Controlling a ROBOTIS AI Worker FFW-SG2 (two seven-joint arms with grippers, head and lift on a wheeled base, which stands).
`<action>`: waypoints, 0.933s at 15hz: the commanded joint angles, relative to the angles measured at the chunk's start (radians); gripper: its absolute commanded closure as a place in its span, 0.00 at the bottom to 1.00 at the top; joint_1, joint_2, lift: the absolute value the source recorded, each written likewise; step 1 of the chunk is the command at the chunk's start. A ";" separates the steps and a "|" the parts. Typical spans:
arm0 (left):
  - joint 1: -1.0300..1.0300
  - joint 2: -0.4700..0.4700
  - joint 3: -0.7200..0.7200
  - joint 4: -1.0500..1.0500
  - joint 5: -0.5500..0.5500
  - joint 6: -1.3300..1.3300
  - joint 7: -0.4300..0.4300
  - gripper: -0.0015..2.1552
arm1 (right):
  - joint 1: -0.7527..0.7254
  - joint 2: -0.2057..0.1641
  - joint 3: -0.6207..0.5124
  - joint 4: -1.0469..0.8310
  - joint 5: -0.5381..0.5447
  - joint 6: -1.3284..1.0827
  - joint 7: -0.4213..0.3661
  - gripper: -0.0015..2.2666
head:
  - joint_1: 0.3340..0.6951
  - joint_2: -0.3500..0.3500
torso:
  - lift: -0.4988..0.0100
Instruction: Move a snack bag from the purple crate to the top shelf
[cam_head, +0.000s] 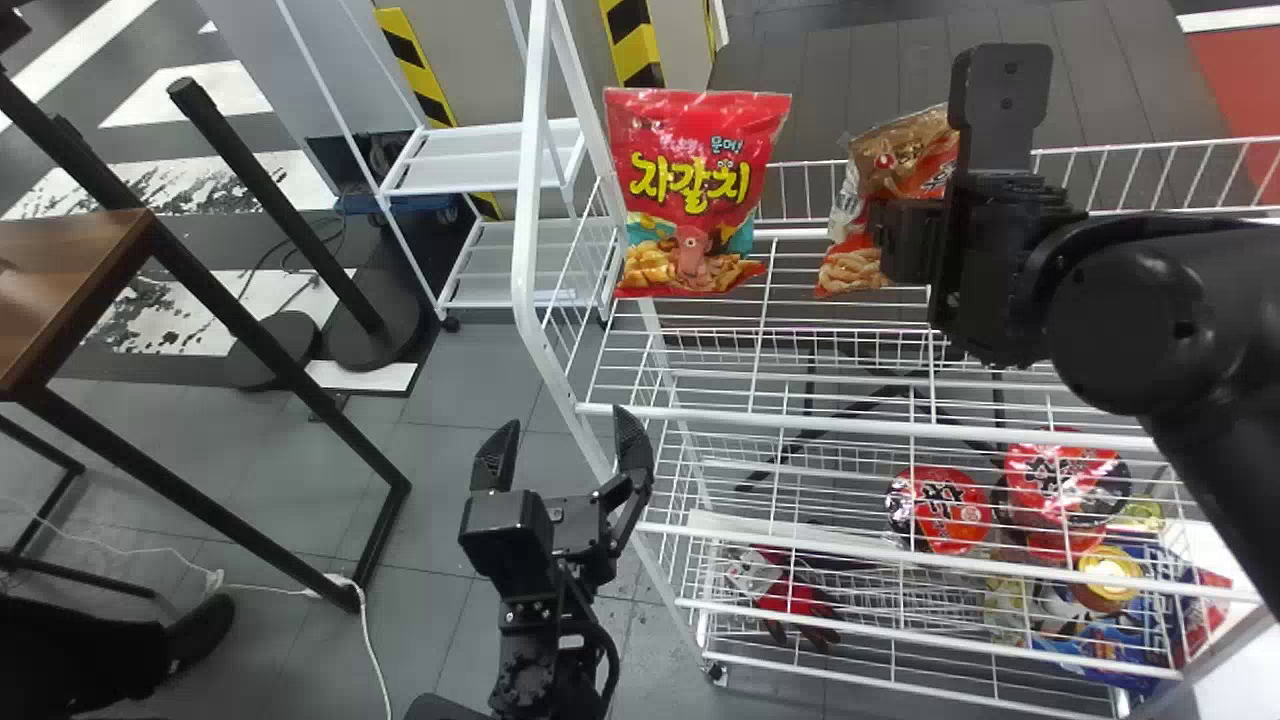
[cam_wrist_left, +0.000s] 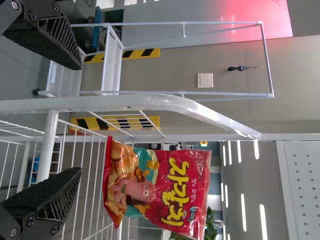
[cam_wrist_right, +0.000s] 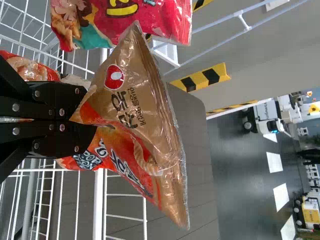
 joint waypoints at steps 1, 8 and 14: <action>-0.002 -0.001 0.000 0.005 0.000 0.000 0.000 0.04 | -0.009 0.001 -0.003 0.018 -0.004 0.000 0.000 0.81 | 1.00 0.91 | 0.98; -0.005 -0.001 0.000 0.011 0.000 -0.009 0.000 0.04 | -0.010 0.001 0.003 0.016 -0.004 0.021 0.014 0.19 | 1.00 0.91 | 0.98; -0.005 0.002 0.000 0.011 -0.001 -0.018 0.000 0.04 | -0.010 0.001 0.005 0.014 -0.005 0.024 0.034 0.10 | 1.00 0.92 | 0.98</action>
